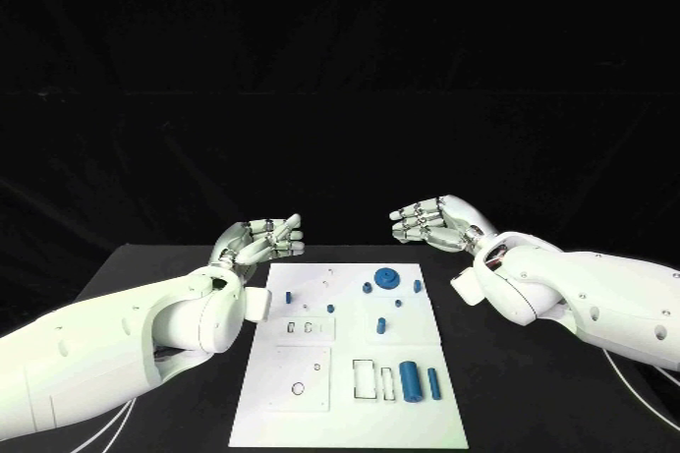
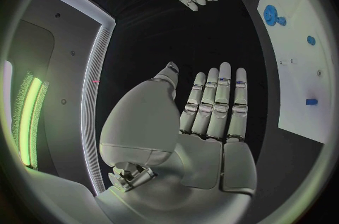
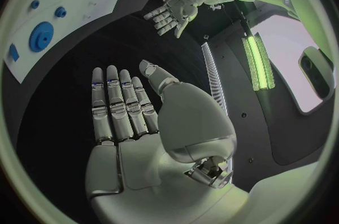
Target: Assemble the parts on the task board
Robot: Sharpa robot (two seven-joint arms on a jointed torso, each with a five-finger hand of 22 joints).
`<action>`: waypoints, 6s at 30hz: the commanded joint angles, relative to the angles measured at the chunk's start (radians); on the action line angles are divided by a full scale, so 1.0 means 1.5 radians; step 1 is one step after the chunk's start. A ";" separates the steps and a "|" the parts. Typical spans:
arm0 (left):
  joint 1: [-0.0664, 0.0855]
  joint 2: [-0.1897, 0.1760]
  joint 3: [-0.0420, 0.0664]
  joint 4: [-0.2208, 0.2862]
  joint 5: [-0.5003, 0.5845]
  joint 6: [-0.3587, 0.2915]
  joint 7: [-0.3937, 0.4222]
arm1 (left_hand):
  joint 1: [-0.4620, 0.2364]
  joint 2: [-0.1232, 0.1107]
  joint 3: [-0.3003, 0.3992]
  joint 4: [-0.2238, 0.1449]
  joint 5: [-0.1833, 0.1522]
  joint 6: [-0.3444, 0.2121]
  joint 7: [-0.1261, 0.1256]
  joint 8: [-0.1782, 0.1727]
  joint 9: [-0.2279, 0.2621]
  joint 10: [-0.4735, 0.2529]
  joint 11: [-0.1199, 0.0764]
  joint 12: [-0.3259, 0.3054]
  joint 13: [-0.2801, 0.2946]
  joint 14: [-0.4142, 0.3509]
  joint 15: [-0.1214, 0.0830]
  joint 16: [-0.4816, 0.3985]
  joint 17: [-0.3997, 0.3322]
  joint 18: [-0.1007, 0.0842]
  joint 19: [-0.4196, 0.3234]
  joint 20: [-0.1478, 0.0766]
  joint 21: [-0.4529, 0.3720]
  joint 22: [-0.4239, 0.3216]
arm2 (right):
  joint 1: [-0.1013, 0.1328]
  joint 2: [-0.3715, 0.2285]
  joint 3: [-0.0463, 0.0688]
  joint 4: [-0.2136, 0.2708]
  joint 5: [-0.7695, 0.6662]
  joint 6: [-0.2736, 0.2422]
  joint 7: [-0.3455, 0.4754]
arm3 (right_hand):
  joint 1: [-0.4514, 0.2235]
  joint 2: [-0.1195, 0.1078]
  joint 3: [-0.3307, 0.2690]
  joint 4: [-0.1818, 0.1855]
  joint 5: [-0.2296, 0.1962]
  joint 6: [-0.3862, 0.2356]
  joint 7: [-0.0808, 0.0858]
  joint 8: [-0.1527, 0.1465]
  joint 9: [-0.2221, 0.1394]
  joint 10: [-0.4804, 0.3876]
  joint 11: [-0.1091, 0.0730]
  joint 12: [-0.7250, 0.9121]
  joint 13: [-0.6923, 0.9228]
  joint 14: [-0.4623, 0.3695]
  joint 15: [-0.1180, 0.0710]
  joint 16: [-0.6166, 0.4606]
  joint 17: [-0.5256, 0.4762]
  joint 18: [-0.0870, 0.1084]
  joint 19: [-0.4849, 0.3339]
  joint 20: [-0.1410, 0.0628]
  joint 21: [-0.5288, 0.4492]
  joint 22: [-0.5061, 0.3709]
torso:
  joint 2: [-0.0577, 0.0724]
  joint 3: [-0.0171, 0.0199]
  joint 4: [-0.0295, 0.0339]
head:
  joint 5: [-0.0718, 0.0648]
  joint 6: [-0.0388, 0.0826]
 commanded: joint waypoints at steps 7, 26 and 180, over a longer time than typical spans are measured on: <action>0.010 -0.054 0.001 0.069 -0.049 0.086 -0.024 | 0.025 -0.005 -0.018 0.002 0.001 0.038 -0.014 0.004 0.001 0.051 -0.016 0.012 0.009 0.040 -0.017 0.022 0.019 0.009 0.034 -0.006 0.013 0.001 | 0.032 0.013 0.000 -0.011 -0.357 0.118 -0.166 | -0.040 -0.059 0.021 -0.017 0.072 0.118 -0.027 0.005 0.006 0.174 -0.054 -0.007 0.012 0.204 -0.064 0.043 0.047 0.015 0.126 -0.056 0.094 0.041 | 0.034 -0.0013 0.0073 | -0.004 0.002; 0.042 -0.116 0.001 0.158 -0.056 0.149 -0.036 | 0.052 -0.024 -0.046 -0.014 0.001 0.044 -0.017 -0.008 0.000 0.055 -0.020 -0.001 0.010 0.064 -0.024 0.031 0.040 0.010 0.087 -0.027 0.037 0.005 | 0.052 0.067 0.000 -0.007 -0.688 0.148 -0.309 | -0.040 -0.101 -0.002 0.006 0.075 0.131 -0.058 -0.020 0.006 0.155 -0.079 -0.017 0.035 0.307 -0.107 0.247 0.264 0.012 0.255 -0.112 0.254 0.145 | 0.088 -0.0093 0.0124 | -0.016 0.003; 0.063 -0.127 0.004 0.150 -0.027 0.134 -0.054 | 0.057 -0.001 -0.071 -0.007 0.001 0.024 0.004 -0.036 -0.006 0.027 -0.001 -0.030 0.005 0.036 -0.008 0.000 0.047 0.008 0.081 -0.025 0.025 -0.007 | 0.033 0.287 0.002 -0.204 -0.730 0.070 -0.325 | -0.008 -0.105 0.117 0.076 0.030 0.181 -0.056 -0.009 0.041 0.098 -0.075 0.040 0.057 0.336 -0.106 0.721 0.705 -0.045 0.388 -0.110 0.619 0.631 | 0.133 -0.0083 0.0243 | 0.004 0.002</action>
